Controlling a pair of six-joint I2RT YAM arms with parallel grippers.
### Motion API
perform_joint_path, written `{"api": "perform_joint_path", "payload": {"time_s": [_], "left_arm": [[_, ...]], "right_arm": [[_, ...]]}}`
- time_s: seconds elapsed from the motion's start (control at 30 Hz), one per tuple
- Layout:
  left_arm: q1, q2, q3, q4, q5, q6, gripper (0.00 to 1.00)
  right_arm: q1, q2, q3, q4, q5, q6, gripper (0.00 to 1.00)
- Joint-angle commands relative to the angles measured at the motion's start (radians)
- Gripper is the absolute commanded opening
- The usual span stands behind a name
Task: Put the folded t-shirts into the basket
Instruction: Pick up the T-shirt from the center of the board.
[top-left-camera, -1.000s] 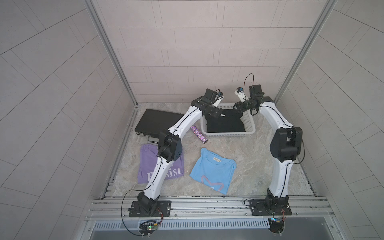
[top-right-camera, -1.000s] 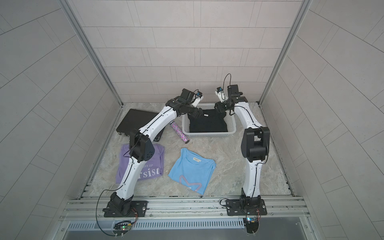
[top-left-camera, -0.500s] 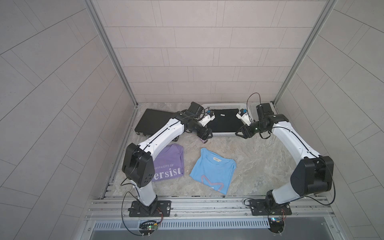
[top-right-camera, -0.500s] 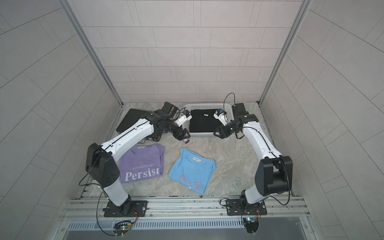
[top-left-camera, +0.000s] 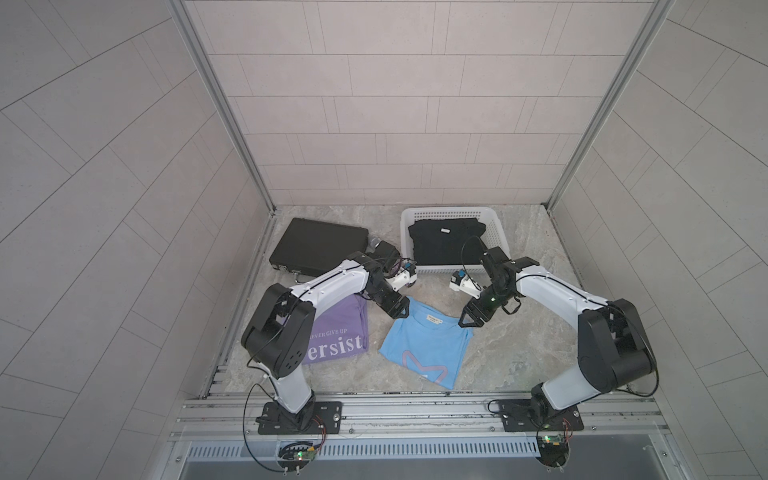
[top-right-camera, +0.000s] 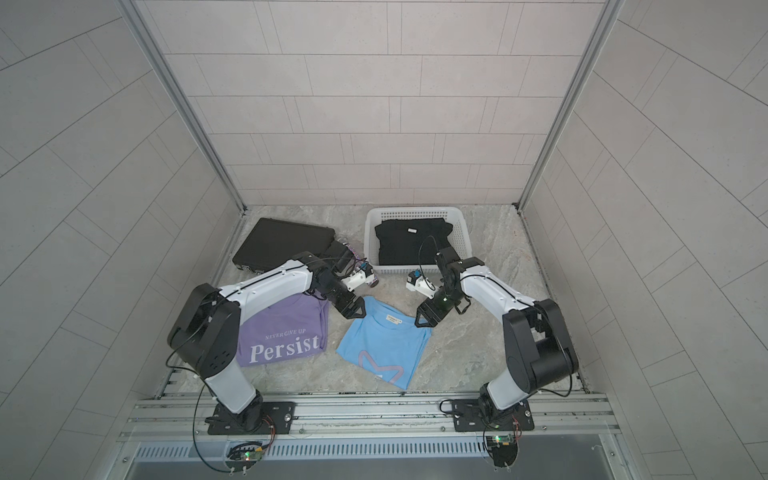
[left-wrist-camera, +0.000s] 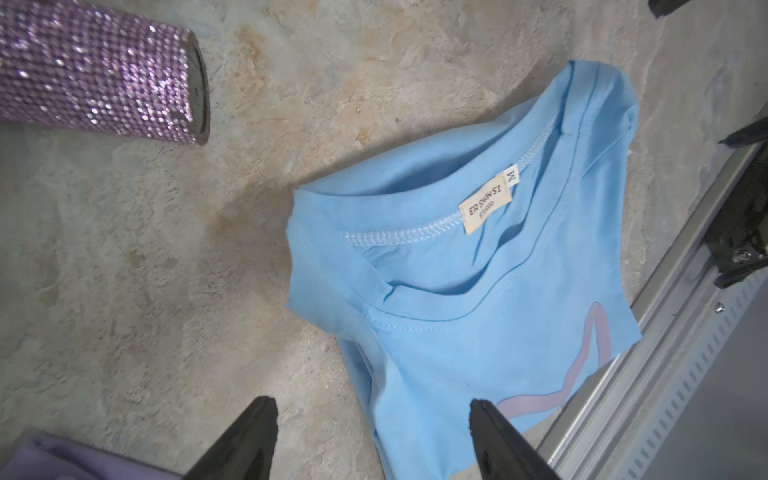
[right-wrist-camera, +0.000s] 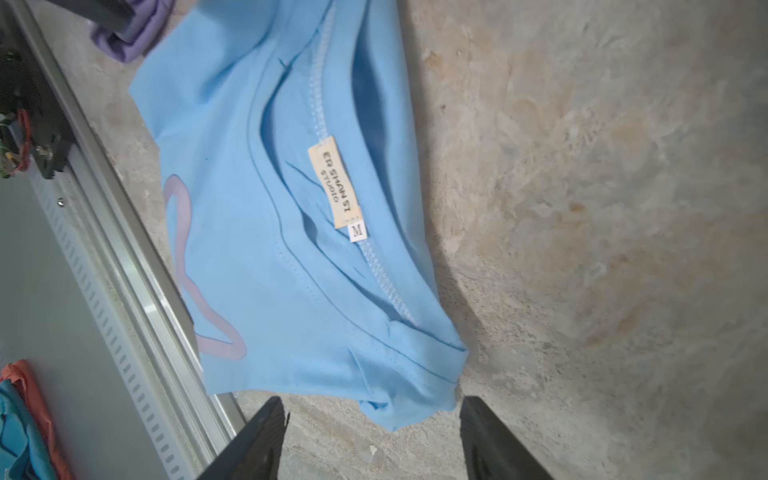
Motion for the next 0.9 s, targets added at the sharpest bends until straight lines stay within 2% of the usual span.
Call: {"api": "perform_joint_path", "payload": {"time_s": [0.0,0.2,0.4,0.87], "left_arm": [[0.012,0.051,0.006,0.027,0.006,0.022,0.76],[0.029,0.117,0.034,0.041,0.077,0.015,0.75],[0.024,0.18,0.086,0.04,0.141,-0.016,0.68],[0.009,0.279,0.141,-0.021,0.161,-0.061,0.62]], "right_arm": [[0.003,0.024,0.006,0.004,0.08,0.007,0.71],[0.003,0.066,-0.005,0.0,0.091,0.008,0.7],[0.003,0.102,-0.012,-0.007,0.069,0.015,0.65],[0.009,0.179,-0.014,-0.036,0.006,-0.001,0.59]]}}
